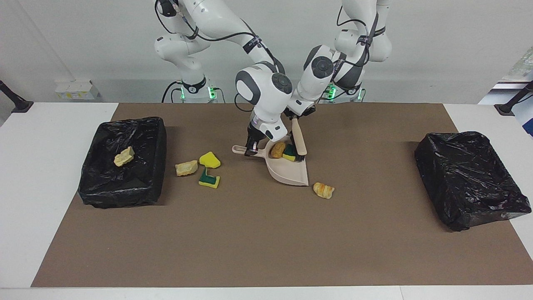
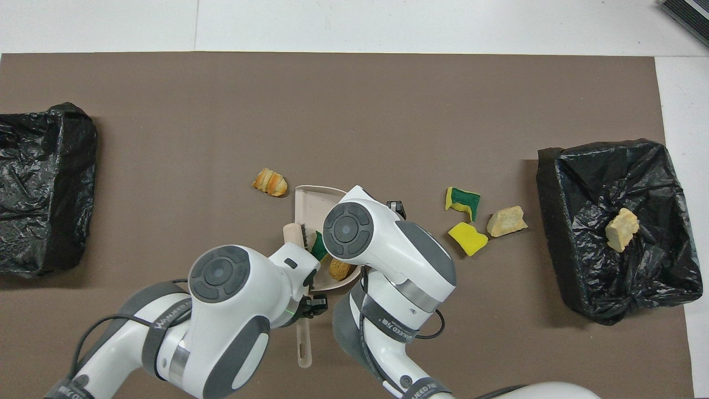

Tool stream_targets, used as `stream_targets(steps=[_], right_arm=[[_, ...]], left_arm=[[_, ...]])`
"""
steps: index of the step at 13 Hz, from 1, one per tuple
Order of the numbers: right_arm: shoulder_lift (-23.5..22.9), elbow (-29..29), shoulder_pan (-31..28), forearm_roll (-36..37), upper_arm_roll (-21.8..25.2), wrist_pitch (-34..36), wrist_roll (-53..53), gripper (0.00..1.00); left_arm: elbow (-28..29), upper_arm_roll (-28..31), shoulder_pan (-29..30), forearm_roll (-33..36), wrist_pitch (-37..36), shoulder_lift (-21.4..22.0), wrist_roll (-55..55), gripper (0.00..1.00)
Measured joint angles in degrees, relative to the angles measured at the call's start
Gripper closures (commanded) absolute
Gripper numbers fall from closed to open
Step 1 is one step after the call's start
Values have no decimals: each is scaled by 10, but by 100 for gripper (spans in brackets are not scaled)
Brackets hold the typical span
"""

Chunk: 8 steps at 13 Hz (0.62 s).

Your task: Sweep and dump trash in bin

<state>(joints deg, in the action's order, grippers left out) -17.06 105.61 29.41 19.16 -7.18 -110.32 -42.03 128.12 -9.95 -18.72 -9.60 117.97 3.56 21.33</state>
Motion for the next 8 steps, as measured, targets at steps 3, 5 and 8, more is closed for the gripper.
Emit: stream_targets(steps=[3, 5, 8], right_arm=[[0, 0, -13, -5, 0, 2, 0, 100], [-1, -2, -15, -9, 0, 13, 0, 100], [-1, -13, -15, -25, 0, 38, 2, 100]], left_arm=[[-53, 4, 66, 59, -3, -46, -138, 100], [-87, 5, 91, 99, -4, -87, -203, 100], [-138, 5, 116, 131, -5, -148, -310, 100]])
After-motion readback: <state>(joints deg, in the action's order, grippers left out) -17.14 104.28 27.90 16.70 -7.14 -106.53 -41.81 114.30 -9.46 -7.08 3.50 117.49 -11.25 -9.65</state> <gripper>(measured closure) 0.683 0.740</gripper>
